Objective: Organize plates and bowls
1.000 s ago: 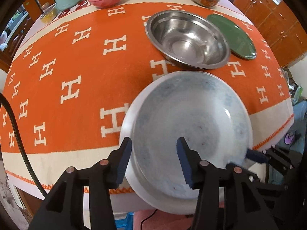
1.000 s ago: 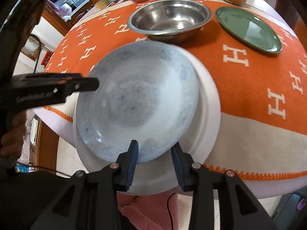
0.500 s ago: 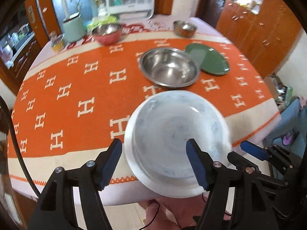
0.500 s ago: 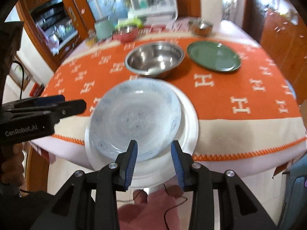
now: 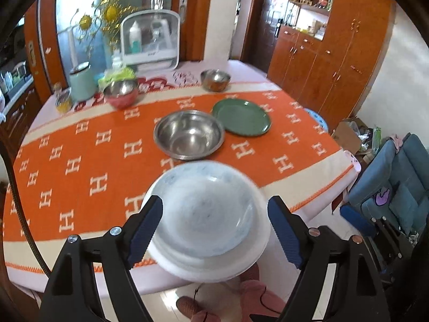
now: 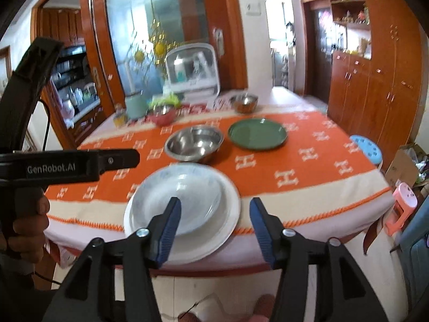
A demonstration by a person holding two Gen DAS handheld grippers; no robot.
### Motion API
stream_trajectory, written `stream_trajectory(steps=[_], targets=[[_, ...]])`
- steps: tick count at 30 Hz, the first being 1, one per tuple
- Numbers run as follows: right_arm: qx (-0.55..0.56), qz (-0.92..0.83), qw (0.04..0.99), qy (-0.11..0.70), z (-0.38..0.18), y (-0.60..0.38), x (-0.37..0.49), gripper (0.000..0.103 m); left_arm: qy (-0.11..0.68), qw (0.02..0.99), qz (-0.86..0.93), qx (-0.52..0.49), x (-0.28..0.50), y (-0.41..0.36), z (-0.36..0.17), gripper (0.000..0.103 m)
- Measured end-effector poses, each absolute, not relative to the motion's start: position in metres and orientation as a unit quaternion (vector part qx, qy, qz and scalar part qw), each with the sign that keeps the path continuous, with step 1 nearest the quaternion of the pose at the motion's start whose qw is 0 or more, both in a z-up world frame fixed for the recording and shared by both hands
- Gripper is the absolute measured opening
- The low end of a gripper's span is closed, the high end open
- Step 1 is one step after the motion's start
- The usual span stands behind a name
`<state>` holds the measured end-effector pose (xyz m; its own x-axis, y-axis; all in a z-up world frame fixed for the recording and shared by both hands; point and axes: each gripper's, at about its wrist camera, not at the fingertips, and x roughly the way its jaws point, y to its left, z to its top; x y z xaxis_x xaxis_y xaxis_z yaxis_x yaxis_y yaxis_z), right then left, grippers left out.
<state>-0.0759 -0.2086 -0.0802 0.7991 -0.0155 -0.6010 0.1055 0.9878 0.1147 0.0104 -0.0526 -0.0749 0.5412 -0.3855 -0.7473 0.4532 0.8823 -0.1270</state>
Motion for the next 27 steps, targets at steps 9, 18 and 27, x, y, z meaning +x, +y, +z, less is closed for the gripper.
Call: stream_trajectory(steps=[9, 18, 27], targets=[[0.089, -0.044, 0.955, 0.279, -0.058, -0.275, -0.057, 0.069, 0.393, 0.894, -0.212, 0.035, 0.019, -0.102, -0.043, 0.083], [0.084, -0.017, 0.957, 0.277, -0.054, -0.340, -0.016, 0.071, 0.385, 0.905, -0.180, 0.018, 0.040, -0.149, -0.032, 0.084], [0.076, 0.010, 0.950, 0.303, -0.054, -0.401, 0.038, 0.074, 0.389, 0.912, -0.126, -0.018, 0.072, -0.191, -0.037, 0.084]])
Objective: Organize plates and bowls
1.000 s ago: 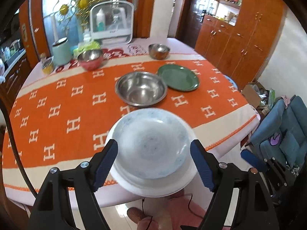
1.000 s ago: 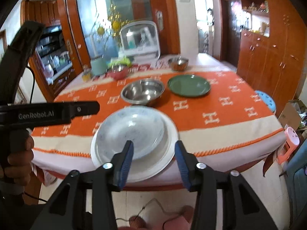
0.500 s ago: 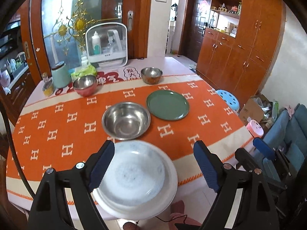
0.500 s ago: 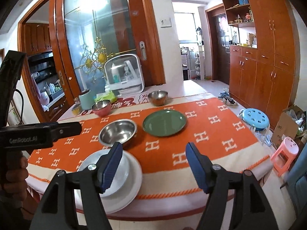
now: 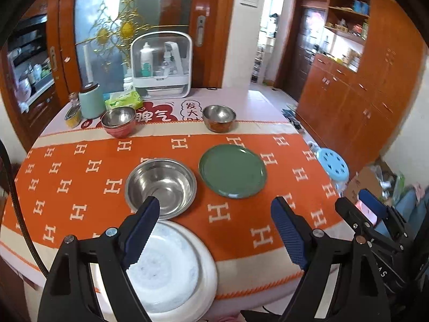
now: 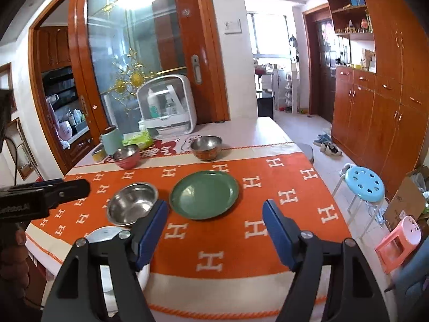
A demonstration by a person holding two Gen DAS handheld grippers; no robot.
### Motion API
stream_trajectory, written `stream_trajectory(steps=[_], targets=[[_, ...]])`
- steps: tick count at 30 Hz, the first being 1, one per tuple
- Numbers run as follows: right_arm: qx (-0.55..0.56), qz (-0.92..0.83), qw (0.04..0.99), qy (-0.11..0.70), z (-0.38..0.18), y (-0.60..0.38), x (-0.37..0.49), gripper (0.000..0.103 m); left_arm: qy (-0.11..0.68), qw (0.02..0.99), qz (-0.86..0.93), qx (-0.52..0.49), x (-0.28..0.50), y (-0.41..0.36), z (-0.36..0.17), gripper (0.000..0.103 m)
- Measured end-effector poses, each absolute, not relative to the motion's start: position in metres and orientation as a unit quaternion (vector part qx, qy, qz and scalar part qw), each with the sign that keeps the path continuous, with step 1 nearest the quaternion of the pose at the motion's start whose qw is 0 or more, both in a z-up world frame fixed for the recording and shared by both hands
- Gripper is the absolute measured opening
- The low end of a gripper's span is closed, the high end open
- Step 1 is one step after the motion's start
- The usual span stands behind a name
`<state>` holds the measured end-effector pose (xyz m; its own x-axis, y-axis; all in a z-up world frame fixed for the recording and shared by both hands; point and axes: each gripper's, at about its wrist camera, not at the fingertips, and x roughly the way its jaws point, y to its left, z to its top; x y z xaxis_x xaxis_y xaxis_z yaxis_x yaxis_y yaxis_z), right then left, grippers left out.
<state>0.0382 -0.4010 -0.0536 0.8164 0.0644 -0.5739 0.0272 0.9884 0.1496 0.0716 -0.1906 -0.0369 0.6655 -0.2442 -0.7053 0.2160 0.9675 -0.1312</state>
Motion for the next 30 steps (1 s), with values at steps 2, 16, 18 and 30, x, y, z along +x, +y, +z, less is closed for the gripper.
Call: stream_trajectory(steps=[2, 16, 18, 30], targets=[[0.084, 0.019, 0.945, 0.315, -0.055, -0.417, 0.052, 0.074, 0.390, 0.913, -0.117, -0.033, 0.079, -0.196, -0.040, 0.084], [0.103, 0.106, 0.913, 0.381, -0.068, -0.478, 0.139, 0.074, 0.418, 0.894, -0.063, -0.149, 0.138, -0.215, -0.075, 0.084], [0.116, 0.123, 0.907, 0.387, -0.073, -0.484, 0.150, 0.074, 0.429, 0.885, -0.057, -0.171, 0.147, -0.217, -0.087, 0.084], [0.124, 0.183, 0.872, 0.436, -0.121, -0.485, 0.212, 0.074, 0.532, 0.813, -0.025, -0.235, 0.202, -0.223, -0.156, 0.084]])
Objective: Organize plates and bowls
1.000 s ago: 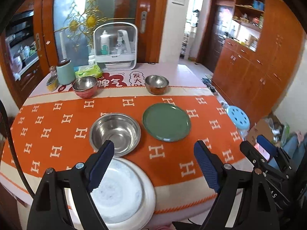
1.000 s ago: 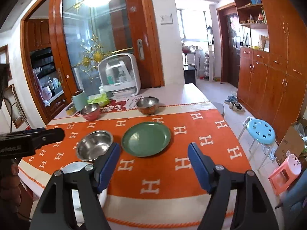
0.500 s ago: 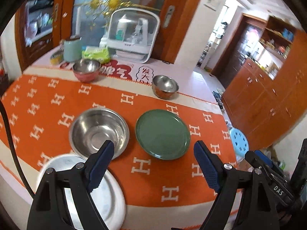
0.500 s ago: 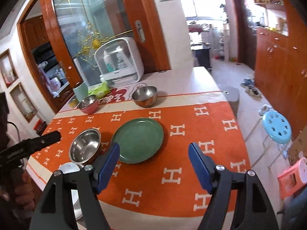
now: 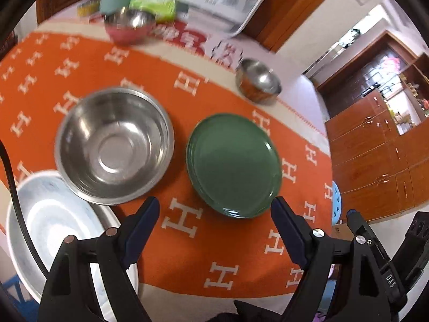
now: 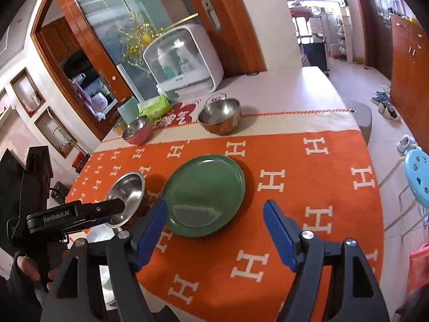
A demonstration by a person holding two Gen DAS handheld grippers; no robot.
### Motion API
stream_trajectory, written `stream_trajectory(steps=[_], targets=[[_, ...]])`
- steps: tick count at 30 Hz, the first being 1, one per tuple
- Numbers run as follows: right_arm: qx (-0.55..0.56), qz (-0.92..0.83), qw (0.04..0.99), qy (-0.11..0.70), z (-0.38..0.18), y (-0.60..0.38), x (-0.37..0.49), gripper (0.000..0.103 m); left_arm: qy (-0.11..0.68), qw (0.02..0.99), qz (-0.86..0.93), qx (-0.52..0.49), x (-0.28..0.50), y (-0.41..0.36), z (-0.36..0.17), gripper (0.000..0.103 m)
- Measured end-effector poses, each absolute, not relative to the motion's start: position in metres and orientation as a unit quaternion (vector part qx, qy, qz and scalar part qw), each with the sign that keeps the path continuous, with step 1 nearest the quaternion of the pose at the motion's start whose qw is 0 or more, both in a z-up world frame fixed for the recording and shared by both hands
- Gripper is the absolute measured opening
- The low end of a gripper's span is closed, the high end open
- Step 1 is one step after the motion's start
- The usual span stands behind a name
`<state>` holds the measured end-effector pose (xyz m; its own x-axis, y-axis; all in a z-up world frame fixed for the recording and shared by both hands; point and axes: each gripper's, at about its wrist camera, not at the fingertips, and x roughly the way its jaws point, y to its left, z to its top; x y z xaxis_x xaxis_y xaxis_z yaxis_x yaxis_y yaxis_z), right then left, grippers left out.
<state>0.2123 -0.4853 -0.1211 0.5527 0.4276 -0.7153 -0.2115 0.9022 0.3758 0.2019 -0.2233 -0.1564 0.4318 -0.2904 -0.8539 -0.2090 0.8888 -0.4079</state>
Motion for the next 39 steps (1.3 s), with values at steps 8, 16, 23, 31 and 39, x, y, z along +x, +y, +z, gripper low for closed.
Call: stream_trajectory(steps=[8, 16, 23, 31, 39], targets=[[0.133, 0.193, 0.835, 0.498, -0.169, -0.483, 0.241, 0.074, 0.583, 0.771, -0.015, -0.255, 0.230, -0.235, -0.199, 0.081], [0.128, 0.212, 0.816, 0.522, -0.199, -0.472, 0.261, 0.073, 0.606, 0.753, 0.007, -0.255, 0.251, -0.241, -0.224, 0.079], [0.119, 0.208, 0.810, 0.535, -0.219, -0.467, 0.274, 0.048, 0.606, 0.758, 0.023, -0.242, 0.265, -0.246, -0.235, 0.073], [0.120, 0.201, 0.809, 0.539, -0.235, -0.466, 0.289, 0.026, 0.601, 0.776, 0.022, -0.190, 0.281, -0.265, -0.236, 0.067], [0.126, 0.204, 0.816, 0.526, -0.238, -0.468, 0.297, 0.017, 0.597, 0.785, 0.041, -0.162, 0.290, -0.271, -0.240, 0.055]])
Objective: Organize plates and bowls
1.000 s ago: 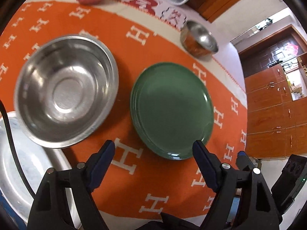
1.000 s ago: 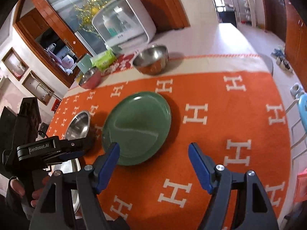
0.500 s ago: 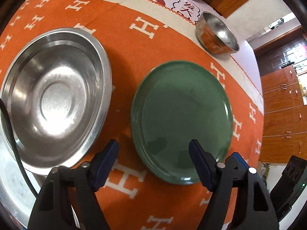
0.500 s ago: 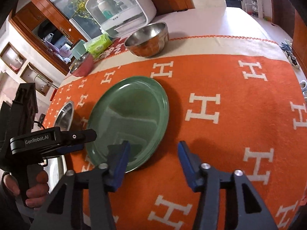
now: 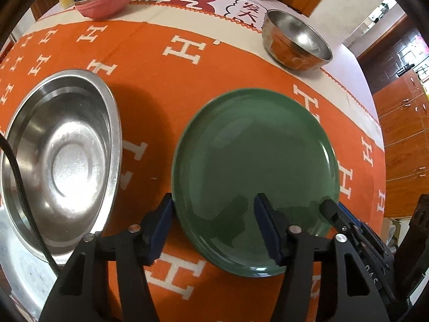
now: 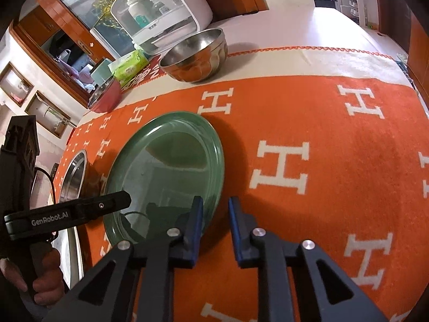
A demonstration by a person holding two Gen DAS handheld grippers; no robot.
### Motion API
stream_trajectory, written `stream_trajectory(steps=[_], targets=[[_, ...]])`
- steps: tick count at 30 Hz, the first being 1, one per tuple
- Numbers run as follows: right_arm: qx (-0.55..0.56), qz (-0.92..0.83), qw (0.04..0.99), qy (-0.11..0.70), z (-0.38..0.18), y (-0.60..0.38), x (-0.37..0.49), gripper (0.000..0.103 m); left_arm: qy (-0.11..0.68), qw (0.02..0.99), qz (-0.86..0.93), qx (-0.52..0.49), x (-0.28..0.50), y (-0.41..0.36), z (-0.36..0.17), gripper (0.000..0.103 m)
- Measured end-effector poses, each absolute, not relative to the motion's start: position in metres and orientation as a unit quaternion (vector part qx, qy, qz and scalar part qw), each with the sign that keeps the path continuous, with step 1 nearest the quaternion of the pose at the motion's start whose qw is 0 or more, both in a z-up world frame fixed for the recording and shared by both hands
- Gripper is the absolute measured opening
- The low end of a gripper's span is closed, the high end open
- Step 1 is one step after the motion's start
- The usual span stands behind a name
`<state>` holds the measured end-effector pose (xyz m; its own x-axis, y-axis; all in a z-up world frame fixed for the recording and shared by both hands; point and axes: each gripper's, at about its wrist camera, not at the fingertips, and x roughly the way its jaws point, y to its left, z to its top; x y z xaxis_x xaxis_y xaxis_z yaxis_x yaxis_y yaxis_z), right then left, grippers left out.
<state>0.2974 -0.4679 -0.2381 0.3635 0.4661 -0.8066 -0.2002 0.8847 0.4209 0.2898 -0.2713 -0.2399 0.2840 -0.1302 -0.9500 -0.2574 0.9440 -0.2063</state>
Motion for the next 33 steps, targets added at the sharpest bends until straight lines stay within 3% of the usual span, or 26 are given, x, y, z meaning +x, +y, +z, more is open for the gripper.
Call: stream_trajectory(steps=[12, 33], targets=[[0.135, 0.213, 0.811, 0.528, -0.239, -0.472, 0.298, 0.011, 0.600, 0.784, 0.047, -0.153, 0.294, -0.266, -0.246, 0.038], [0.128, 0.182, 0.836, 0.501, -0.197, -0.478, 0.256, 0.011, 0.575, 0.802, -0.002, -0.163, 0.260, -0.259, -0.203, 0.037]])
